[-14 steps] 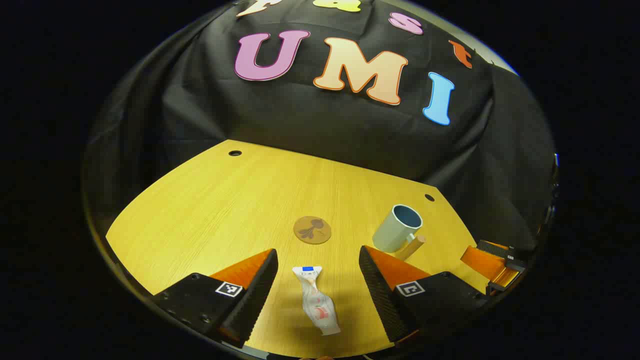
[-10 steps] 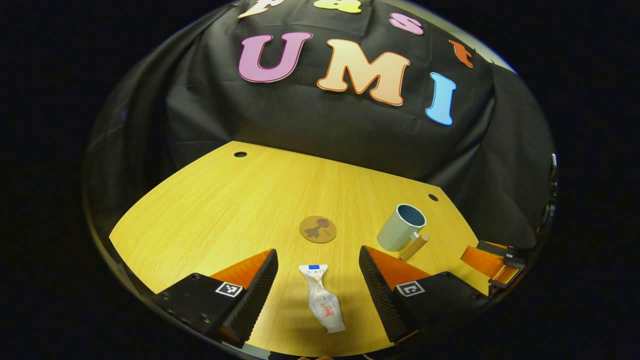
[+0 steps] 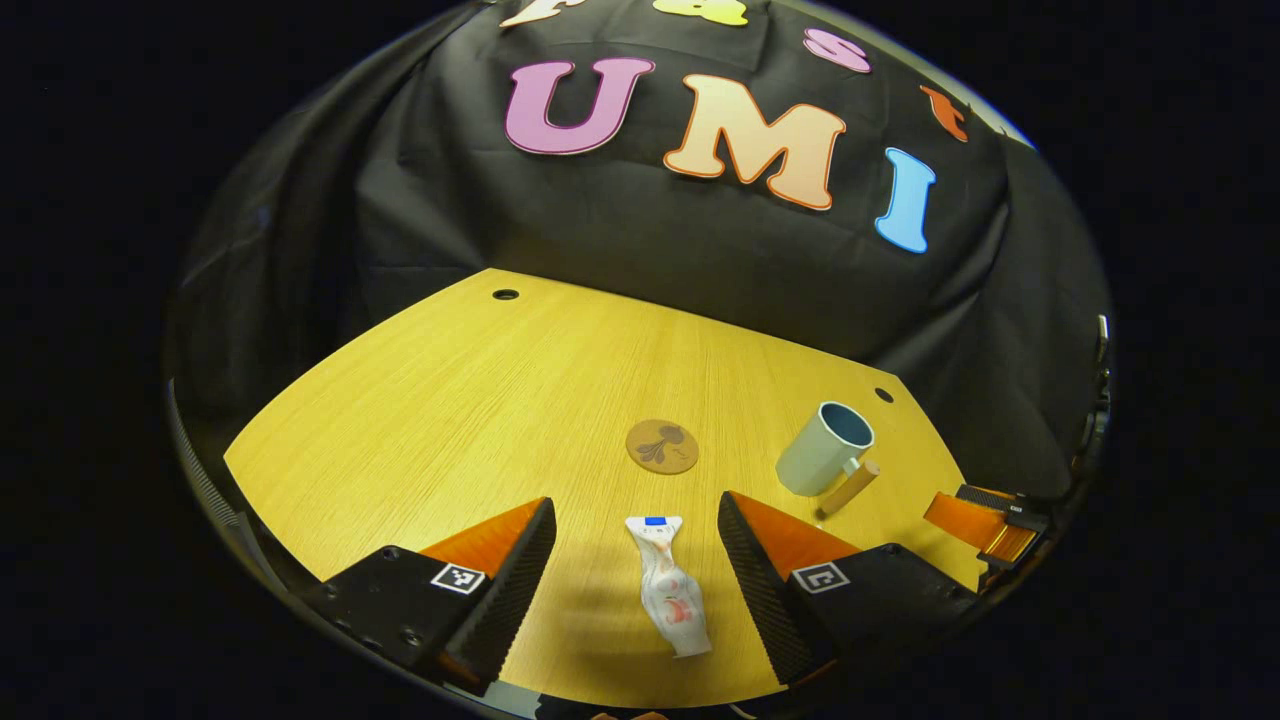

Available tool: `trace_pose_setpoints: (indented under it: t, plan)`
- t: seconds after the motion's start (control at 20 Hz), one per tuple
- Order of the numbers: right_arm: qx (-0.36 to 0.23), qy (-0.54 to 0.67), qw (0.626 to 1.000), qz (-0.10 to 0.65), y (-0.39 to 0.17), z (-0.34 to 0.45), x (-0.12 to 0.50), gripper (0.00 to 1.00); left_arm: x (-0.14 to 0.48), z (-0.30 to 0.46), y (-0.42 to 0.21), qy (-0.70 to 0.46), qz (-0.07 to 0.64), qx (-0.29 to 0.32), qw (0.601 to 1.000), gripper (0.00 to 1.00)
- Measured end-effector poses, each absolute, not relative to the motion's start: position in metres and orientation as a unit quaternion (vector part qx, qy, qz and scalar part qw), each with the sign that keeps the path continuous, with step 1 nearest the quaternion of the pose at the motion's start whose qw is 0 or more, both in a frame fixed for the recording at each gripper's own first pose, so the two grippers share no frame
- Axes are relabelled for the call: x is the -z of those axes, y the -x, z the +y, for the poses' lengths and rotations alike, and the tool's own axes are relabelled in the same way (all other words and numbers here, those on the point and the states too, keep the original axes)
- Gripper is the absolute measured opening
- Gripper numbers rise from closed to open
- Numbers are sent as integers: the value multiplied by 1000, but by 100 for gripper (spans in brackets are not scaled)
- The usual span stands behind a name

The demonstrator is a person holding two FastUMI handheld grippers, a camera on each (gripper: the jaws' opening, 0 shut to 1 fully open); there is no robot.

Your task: Put the toothbrush and toothpaste on the desktop into the cup, then pick up the cup and place it on the coaster on the desktop.

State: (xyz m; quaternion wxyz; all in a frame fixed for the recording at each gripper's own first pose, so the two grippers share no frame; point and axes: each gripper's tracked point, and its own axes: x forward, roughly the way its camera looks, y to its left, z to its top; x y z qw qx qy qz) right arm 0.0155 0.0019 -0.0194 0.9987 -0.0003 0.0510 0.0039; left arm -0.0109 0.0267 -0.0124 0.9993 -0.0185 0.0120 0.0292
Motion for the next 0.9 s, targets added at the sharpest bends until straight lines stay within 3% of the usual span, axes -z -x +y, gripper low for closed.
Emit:
trace_pose_setpoints:
  t: [0.4,0.45,0.5,0.6,0.65,0.75,0.9]
  plan:
    - [-28,19,983,182,-40,10,67,98,27,39,16,23,25,-44,998,95]
    - [-29,25,979,202,-45,10,72,94,30,43,15,23,30,-50,998,95]
    - [-29,33,974,222,-48,10,78,99,33,47,16,23,36,-56,998,95]
    - [-27,50,964,261,-55,9,90,94,39,54,18,23,44,-66,997,95]
    - [-28,57,958,280,-58,10,96,99,43,55,18,25,49,-70,996,95]
    - [-28,71,946,315,-66,10,109,99,48,62,21,29,56,-79,995,95]
    - [-25,93,933,347,-78,11,119,90,53,70,26,35,62,-93,993,95]
